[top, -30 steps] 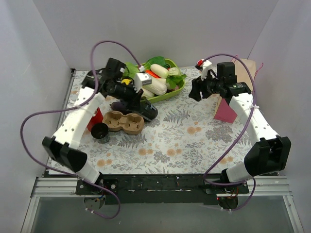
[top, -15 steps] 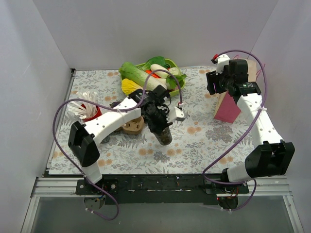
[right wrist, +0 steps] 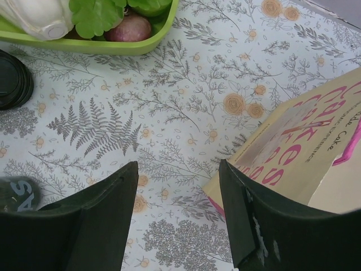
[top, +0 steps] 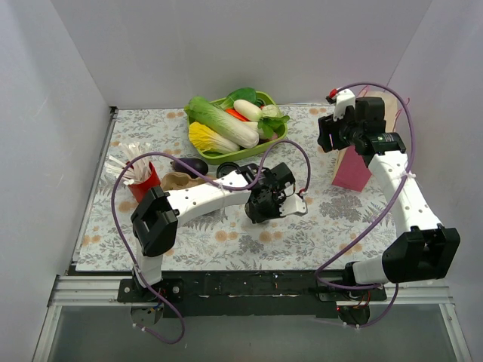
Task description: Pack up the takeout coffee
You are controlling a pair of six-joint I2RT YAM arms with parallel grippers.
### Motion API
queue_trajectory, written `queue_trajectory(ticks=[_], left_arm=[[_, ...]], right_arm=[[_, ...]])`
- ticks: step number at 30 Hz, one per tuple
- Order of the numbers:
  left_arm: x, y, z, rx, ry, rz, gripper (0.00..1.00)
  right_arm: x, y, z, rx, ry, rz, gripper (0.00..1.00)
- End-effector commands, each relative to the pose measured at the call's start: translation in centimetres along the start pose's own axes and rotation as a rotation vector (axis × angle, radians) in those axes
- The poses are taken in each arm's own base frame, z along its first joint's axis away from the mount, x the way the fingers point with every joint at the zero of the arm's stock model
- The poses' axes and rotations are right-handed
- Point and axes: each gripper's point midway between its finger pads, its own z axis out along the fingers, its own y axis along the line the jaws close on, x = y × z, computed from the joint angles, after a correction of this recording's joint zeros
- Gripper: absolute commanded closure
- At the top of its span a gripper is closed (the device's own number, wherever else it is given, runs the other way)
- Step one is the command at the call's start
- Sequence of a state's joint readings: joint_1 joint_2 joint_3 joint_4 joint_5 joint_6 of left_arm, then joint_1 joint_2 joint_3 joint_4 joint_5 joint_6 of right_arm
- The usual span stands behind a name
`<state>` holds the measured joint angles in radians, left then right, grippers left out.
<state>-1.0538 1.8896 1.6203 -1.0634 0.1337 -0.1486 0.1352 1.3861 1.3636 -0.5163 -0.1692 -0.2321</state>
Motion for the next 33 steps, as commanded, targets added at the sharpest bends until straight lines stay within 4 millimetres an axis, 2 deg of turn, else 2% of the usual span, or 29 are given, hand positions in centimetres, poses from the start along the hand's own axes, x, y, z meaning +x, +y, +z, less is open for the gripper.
queue_trajectory(ticks=[1,4,5,6,8,17,20,23,29,33], left_arm=[[-0.5,0.8,-1.1,-0.053,-0.029,-0.013,1.0],[-1.2,0.5,-1.7,-0.029,-0.036,-0.013,1.0],[-0.8,0.2,-1.5,-0.003,-0.011,-0.023,1.0],[-1.4,0.2,-2.1,0.004,-0.023,-0.022,1.0],[-0.9,-0.3,-2.1,0.032,0.014,-0.03,1.0],[0.2,-0.1,-0.9,0.04,0.099,-0.052,1.0],[-0.1,-0.2,-0.8,0.049,0.093,-0.06,1.0],[-0.5,-0.1,-1.0,0.042,0.076,-0.061,0.93],[-1.5,0.5,-1.9,0.019,0.045,-0.059,0.89],[-1.6,0.2,-1.8,0.031,0.044,-0.06,0.76]], right_arm=[[-0.9,0.8,-0.8,-0.026,-0.056,0.009,0.33],[-1.1,0.7,-1.0,-0.023,-0.062,0.008,0.33],[-1.2,0.8,-1.2,-0.026,-0.064,0.007,0.33],[-1.2,0.9,-1.2,-0.029,-0.064,0.006,0.33],[-0.9,1.1,-1.3,-0.039,-0.055,0.009,0.34],[0.4,1.9,-1.4,-0.067,-0.039,0.021,0.33],[0.7,2.0,-1.4,-0.069,-0.037,0.02,0.34],[0.7,2.0,-1.5,-0.067,-0.039,0.018,0.33],[0.6,2.1,-1.6,-0.069,-0.046,0.019,0.33],[0.8,2.3,-1.7,-0.078,-0.047,0.027,0.34]])
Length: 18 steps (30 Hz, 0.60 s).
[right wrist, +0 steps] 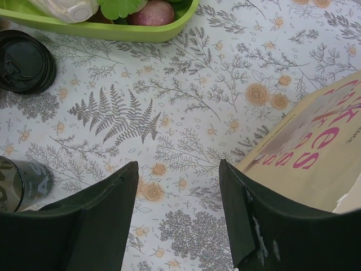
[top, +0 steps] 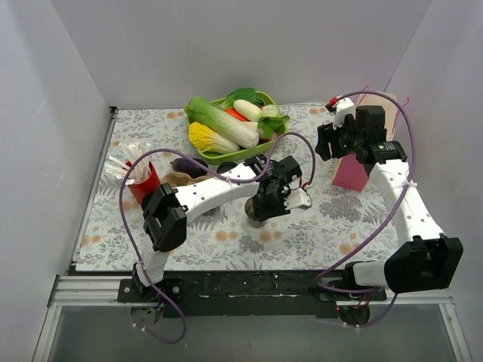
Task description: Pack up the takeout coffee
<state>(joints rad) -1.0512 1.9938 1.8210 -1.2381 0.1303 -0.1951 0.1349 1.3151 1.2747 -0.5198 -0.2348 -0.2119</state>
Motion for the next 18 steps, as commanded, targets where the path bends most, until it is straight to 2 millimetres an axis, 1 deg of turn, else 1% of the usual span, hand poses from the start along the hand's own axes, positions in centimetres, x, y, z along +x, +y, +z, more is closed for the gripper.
queue_trajectory(ticks=[1,4,6,8,9,10,11,12,13,14,15,16,17,18], left_arm=[[-0.7,-0.1,-0.7,0.004,-0.028,-0.001,0.71],[-0.9,-0.2,-0.9,0.008,-0.044,-0.007,0.64],[-1.6,-0.4,-1.4,0.013,-0.069,-0.01,0.61],[-2.8,0.1,-3.0,-0.02,-0.137,-0.017,0.58],[-3.3,0.7,-3.9,-0.05,-0.168,-0.024,0.57],[-4.3,1.9,-6.1,-0.1,-0.251,-0.043,0.55],[-4.7,2.7,-7.5,-0.125,-0.302,-0.068,0.54],[-4.3,4.5,-8.9,-0.143,-0.351,-0.143,0.53],[-4.3,5.6,-10.5,-0.166,-0.397,-0.18,0.51],[-4.0,6.7,-11.3,-0.184,-0.414,-0.218,0.49],[-3.3,7.7,-11.6,-0.198,-0.413,-0.266,0.49],[-1.8,9.7,-11.8,-0.228,-0.404,-0.326,0.49],[-0.7,10.4,-11.4,-0.227,-0.391,-0.361,0.49],[0.7,11.7,-11.4,-0.235,-0.389,-0.407,0.49]], right_arm=[[-0.9,0.5,-0.6,-0.011,-0.052,0.001,0.33],[-0.8,0.5,-0.6,-0.01,-0.048,0.0,0.33],[-0.9,0.5,-0.7,-0.011,-0.052,-0.003,0.33],[-1.1,0.6,-0.9,-0.019,-0.058,-0.015,0.34],[-1.5,1.1,-1.0,-0.045,-0.074,-0.03,0.34],[-1.8,1.3,-1.0,-0.057,-0.08,-0.035,0.34],[-2.2,1.4,-1.2,-0.065,-0.091,-0.043,0.35],[-2.4,1.7,-1.1,-0.083,-0.095,-0.053,0.35],[-2.5,1.8,-1.0,-0.089,-0.092,-0.057,0.36],[-2.9,1.9,-1.1,-0.095,-0.099,-0.066,0.36],[-2.9,2.1,-0.9,-0.108,-0.094,-0.069,0.36],[-2.8,2.3,-0.8,-0.119,-0.086,-0.074,0.37],[-2.9,2.7,-0.7,-0.132,-0.085,-0.078,0.38],[-2.6,3.1,-0.5,-0.147,-0.074,-0.078,0.38]])
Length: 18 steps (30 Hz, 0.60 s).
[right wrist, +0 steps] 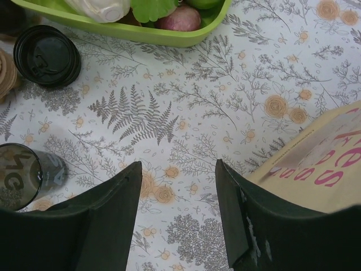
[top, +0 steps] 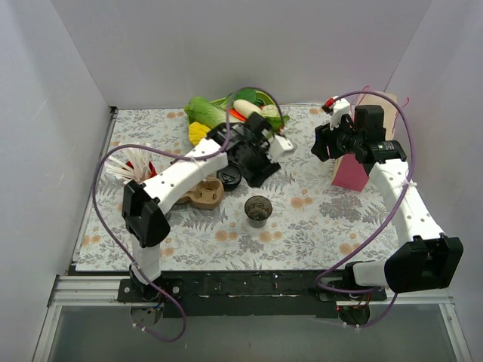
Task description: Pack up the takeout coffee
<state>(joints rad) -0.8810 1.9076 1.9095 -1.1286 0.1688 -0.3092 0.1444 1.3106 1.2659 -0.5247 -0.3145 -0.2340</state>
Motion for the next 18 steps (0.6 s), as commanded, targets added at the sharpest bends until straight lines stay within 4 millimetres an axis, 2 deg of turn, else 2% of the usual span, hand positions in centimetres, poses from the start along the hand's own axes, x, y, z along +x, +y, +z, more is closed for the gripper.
queue_trajectory(ticks=[1,2,3,5,7,10,12,18], left_arm=[[0.7,6.5,-4.5,-0.13,-0.12,-0.178,0.48],[1.4,7.0,-4.1,-0.14,-0.109,-0.183,0.48],[3.2,7.7,-3.1,-0.144,-0.073,-0.204,0.48],[4.3,9.0,-1.9,-0.16,-0.075,-0.206,0.48],[6.2,10.5,-0.8,-0.147,-0.046,-0.23,0.5],[7.6,10.6,0.1,-0.054,-0.036,-0.21,0.49],[8.4,10.7,0.8,-0.044,-0.031,-0.172,0.49],[7.3,12.2,2.4,-0.071,-0.093,-0.113,0.5]], right_arm=[[-2.5,1.7,-0.2,-0.071,-0.059,-0.058,0.39],[-2.3,2.0,0.0,-0.089,-0.054,-0.054,0.39],[-2.0,2.5,0.2,-0.105,-0.048,-0.056,0.39],[-1.8,3.0,0.6,-0.126,-0.044,-0.058,0.39],[-1.6,3.5,1.1,-0.145,-0.036,-0.069,0.4],[-2.1,4.0,1.9,-0.166,-0.042,-0.096,0.39],[-2.3,3.9,2.3,-0.168,-0.044,-0.097,0.39],[-3.0,3.5,2.7,-0.15,-0.05,-0.083,0.39]])
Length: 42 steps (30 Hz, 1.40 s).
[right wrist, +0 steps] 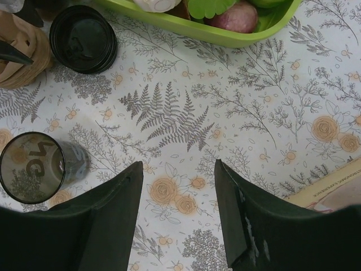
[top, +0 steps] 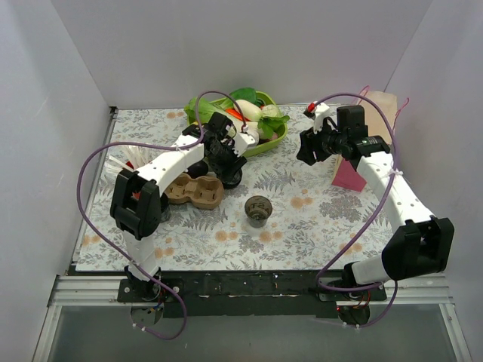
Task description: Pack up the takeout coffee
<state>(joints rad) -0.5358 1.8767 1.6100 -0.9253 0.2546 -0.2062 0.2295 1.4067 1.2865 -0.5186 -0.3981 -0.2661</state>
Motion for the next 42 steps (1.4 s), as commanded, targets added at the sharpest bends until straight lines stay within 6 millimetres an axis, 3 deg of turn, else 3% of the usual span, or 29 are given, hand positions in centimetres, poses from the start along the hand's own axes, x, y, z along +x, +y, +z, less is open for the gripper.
queue_trajectory(ticks=[1,18,42], left_arm=[[-2.8,0.5,0.8,0.001,-0.124,0.107,0.5],[-2.3,-0.7,5.3,0.013,-0.109,0.129,0.6],[-0.9,-0.1,7.4,-0.022,-0.052,0.13,0.68]], right_arm=[[-3.4,-0.4,-0.8,0.019,-0.083,-0.03,0.38],[-1.9,0.3,-0.6,-0.017,-0.03,-0.02,0.38],[-1.5,0.1,-0.4,-0.007,-0.029,-0.02,0.38]])
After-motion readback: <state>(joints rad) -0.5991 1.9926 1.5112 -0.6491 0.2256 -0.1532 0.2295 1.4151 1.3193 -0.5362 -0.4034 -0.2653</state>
